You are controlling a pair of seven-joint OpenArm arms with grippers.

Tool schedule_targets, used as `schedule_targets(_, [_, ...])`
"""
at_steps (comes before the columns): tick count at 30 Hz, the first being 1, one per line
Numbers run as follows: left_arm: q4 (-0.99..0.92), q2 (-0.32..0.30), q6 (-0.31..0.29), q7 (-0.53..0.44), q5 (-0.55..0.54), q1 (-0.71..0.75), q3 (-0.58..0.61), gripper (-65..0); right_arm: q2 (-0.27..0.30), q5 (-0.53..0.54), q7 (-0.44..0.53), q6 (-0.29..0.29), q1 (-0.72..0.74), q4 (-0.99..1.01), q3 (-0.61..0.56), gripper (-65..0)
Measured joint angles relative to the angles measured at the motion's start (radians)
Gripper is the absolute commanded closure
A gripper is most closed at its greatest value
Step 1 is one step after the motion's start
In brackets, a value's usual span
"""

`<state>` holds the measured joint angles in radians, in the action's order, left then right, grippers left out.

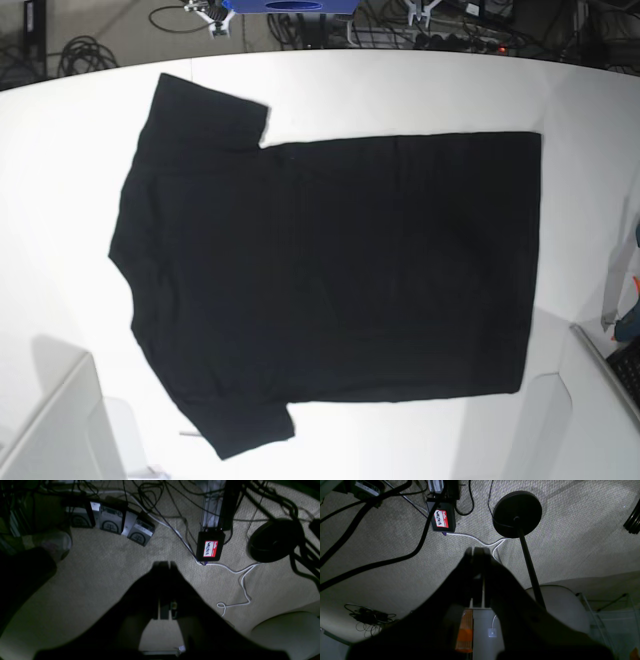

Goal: Fold the T-shirt properly

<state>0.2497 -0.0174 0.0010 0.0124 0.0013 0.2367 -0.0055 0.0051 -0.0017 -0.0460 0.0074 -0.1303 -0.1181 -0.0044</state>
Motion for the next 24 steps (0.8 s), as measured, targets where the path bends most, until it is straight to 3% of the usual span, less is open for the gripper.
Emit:
schedule_targets(7, [0.003,0.0,0.0,-0.002,0.0,0.002,0.0,0.0,0.0,0.0,-0.005,0.0,-0.005,-0.014,0.003,0.0])
schedule_targets(12, [0.015,-0.003,0.0,-0.019,-0.002,0.03,-0.001,0.0,0.0,-0.001,-0.007,0.0,-0.119,-0.219,0.007,0.0])
schedule_targets(19, [0.37,-0.066,0.0,0.002,0.0,0.283,0.0,0.0,-0.01,0.002,-0.204,-0.011,-0.394,-0.666,0.153,0.0])
schedule_targets(24, [0.656,-0.122,0.003,-0.005,-0.011,0.475,-0.004,0.0,-0.023,0.0,-0.262,-0.008,-0.523,-0.987,0.272,0.0])
